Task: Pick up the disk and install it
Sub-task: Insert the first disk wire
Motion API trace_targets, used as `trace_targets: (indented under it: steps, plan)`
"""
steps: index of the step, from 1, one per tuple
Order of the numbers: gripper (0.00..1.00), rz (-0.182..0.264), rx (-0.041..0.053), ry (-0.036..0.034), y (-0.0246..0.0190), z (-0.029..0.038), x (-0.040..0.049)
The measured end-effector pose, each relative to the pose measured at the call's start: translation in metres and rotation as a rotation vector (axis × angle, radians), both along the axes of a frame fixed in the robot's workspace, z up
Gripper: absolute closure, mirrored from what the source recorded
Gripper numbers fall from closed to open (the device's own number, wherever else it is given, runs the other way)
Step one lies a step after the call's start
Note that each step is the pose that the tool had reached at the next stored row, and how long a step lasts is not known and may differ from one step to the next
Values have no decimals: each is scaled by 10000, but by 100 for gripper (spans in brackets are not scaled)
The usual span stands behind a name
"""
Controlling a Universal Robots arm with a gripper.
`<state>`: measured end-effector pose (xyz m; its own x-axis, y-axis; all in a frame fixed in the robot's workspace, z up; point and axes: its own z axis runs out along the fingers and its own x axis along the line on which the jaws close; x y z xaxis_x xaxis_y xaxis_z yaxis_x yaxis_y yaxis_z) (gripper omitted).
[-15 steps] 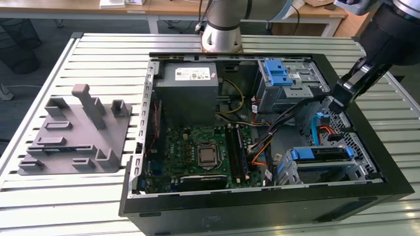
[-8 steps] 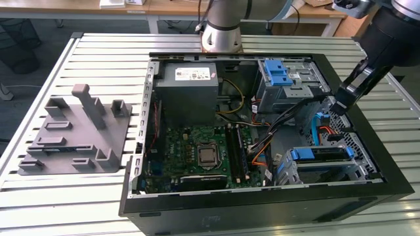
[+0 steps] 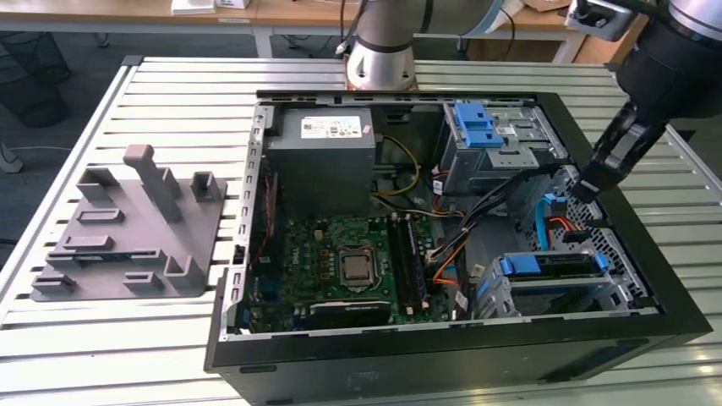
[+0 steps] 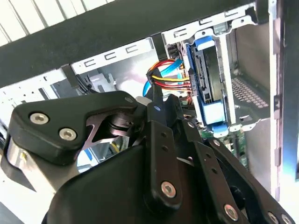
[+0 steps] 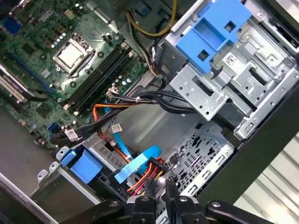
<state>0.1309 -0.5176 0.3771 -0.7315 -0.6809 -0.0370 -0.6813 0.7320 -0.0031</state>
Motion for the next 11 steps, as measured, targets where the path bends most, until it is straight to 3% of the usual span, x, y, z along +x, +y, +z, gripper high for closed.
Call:
trace_targets:
  steps: [3, 5, 11]
  plan:
    - [76, 535, -4, -1, 0, -15, 0]
    - [76, 663, -19, 0, -11, -21, 1]
    - [76, 724, -21, 0, -136, -31, -1]
